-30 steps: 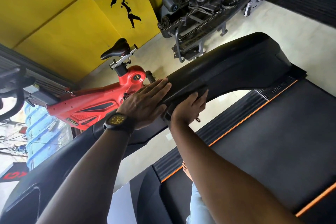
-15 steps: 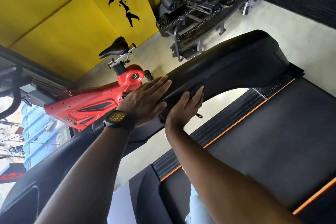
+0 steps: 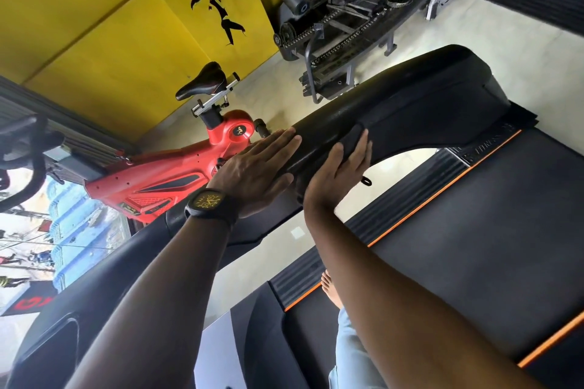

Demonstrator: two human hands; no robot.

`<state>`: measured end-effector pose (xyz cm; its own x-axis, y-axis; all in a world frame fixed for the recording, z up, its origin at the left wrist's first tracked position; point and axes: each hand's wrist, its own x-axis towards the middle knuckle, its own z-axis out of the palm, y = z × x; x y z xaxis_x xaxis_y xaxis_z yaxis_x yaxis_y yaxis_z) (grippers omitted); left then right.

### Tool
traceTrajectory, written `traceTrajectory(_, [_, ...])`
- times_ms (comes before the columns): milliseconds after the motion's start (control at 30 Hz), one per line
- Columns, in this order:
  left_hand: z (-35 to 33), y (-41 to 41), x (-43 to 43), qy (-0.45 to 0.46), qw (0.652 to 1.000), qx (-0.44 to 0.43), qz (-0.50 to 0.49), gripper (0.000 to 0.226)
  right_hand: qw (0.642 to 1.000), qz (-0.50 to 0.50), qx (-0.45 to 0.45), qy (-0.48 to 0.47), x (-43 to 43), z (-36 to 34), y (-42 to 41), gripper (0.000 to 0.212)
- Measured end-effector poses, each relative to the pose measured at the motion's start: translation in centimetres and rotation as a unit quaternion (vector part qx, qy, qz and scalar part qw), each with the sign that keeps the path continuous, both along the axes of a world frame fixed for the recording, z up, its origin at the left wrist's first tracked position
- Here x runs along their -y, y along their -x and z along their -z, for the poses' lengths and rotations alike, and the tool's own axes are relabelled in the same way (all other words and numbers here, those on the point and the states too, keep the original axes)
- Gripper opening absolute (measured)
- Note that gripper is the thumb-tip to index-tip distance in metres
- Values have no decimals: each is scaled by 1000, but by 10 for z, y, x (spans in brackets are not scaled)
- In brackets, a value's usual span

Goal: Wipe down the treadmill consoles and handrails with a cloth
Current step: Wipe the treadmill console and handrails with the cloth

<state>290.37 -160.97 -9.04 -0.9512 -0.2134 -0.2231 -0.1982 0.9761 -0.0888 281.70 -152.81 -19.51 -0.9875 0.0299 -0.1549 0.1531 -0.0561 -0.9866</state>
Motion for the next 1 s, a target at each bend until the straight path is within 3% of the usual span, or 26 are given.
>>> traceTrajectory(133, [-1,1,1,-8,1000,-5,-1,67,982,-7,189,25,3,1,-8,70])
traceTrajectory(300, [0,0,1,-11,1000,-9,-9,66,1000,-8,-5,7,-3,-22,-15,56])
traceTrajectory(467, [-2,0,0,-11,1000,-10,-6,66,996,5,92,5,4,-16,-8,72])
traceTrajectory(567, [0,-2,1,-10,1000,-10,-9,65,1000,-8,-21,-20,-4,-24,-6,63])
traceTrajectory(633, [0,-2,1,-11,1000,-10,-9,65,999,1,-36,-27,0,-19,5,58])
traceTrajectory(767, [-1,-1,0,-13,1000,-10,-7,66,987,17,162,17,4,-8,11,70])
traceTrajectory(800, [-1,-1,0,-15,1000,-9,-8,66,988,2,153,4,2,-13,6,70])
traceTrajectory(933, [-2,-1,0,-12,1000,-7,-8,66,999,-17,-24,-41,-1,-26,-3,56])
traceTrajectory(1000, [-2,0,-2,-4,1000,-9,-7,66,999,4,-2,-39,4,-19,5,56])
